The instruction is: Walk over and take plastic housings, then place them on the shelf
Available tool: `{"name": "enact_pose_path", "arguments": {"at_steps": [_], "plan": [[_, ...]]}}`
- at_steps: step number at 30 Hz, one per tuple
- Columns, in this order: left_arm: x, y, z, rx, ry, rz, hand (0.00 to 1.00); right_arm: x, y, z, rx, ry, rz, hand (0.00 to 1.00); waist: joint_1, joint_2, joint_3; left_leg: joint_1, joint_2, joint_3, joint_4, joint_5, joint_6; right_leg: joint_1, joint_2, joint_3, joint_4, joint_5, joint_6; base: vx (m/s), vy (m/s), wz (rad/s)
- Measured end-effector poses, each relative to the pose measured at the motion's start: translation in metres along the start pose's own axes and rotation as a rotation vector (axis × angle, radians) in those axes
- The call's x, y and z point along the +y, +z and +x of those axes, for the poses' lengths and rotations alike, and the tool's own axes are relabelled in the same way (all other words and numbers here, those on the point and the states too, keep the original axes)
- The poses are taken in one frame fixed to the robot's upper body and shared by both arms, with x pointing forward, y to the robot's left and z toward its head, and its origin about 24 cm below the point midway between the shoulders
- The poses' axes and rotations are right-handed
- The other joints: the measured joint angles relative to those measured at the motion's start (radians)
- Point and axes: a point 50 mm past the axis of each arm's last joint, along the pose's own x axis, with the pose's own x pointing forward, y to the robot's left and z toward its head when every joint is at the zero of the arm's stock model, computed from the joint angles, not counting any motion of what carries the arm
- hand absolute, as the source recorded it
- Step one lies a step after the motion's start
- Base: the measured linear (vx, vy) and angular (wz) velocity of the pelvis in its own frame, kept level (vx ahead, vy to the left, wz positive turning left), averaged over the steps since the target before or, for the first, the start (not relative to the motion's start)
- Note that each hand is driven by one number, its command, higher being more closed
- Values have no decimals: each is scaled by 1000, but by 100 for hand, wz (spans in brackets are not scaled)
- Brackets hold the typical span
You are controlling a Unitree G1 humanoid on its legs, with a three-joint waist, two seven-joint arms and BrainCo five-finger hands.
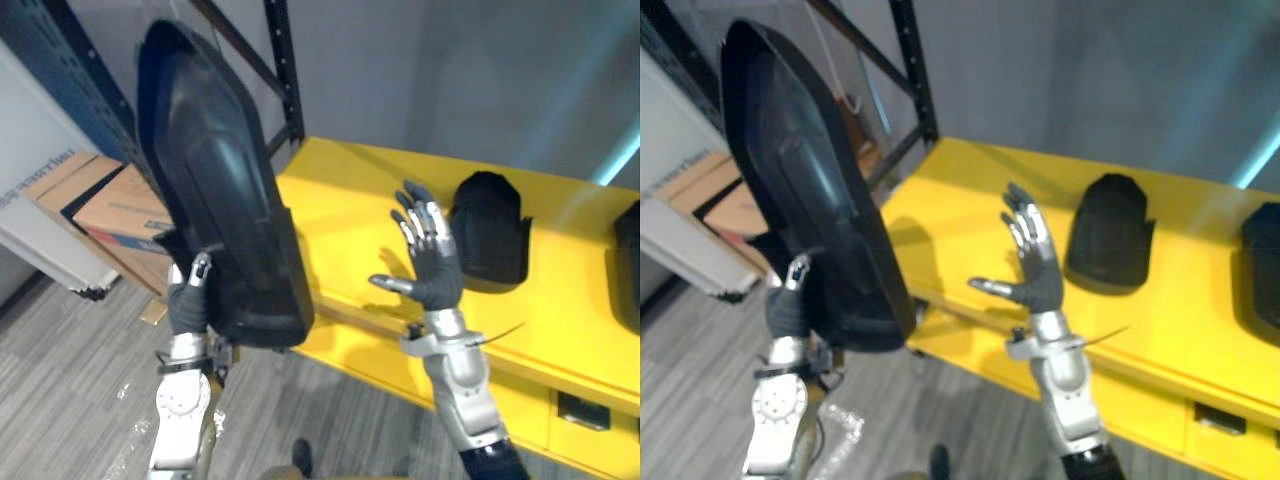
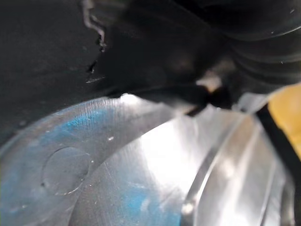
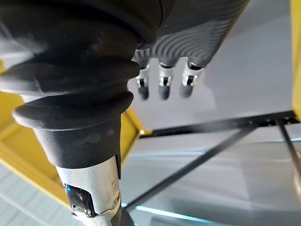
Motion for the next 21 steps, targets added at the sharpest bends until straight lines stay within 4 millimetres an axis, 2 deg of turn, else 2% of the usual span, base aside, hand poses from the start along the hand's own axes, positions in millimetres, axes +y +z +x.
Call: {"name": "enact_pose_path", "arguments": {"at_steps": [3,5,6,9,11,13,15,17,21], "plan": [[3,-1,1,12,28,21,100,8,2,5,-34,50,17,0,5,-4,6,-6,16,0,23,0,0,0,5,55,12,-14,-14,-54,-12,1],[2,-11,5,41,22,70,100,13,3,11,-51,73,-18,0,5,14,19,15,24,6,-10,-7,-10,-5,11,77,9,-14,-12,-112,-29,-22],[3,-16,5,57,19,87,100,14,3,11,-52,74,-33,0,2,13,21,30,25,11,-30,-10,-15,-7,12,86,11,-14,-11,-107,22,-37],[11,-25,9,103,11,140,100,15,2,9,-49,23,-82,0,-6,27,14,93,21,78,-111,-26,-37,-51,1,177,25,-16,-4,-93,101,-72],[23,-23,18,103,39,196,100,18,3,4,-56,-17,-72,0,-7,4,12,99,13,143,-146,-30,-38,-100,-10,237,25,-7,11,-69,148,-89],[36,-21,23,110,54,269,100,25,5,-2,-57,-31,-39,0,-9,-15,3,112,13,202,-182,-23,-41,-131,-17,246,8,13,1,-10,114,-89],[47,-22,26,141,65,349,100,38,7,-4,-58,-7,9,0,-13,-29,-6,131,16,261,-191,-20,-35,-129,-25,253,-44,65,14,39,88,-82],[49,-30,39,173,43,394,100,46,9,-5,-61,20,36,0,-34,-32,-16,130,16,279,-189,-19,-33,-121,-23,265,-80,108,47,64,54,-32],[57,-39,71,214,37,466,100,48,4,-13,-3,65,34,0,-65,-18,-25,131,22,282,-203,-12,-30,-114,-9,263,-115,135,48,57,-5,-8]]}}
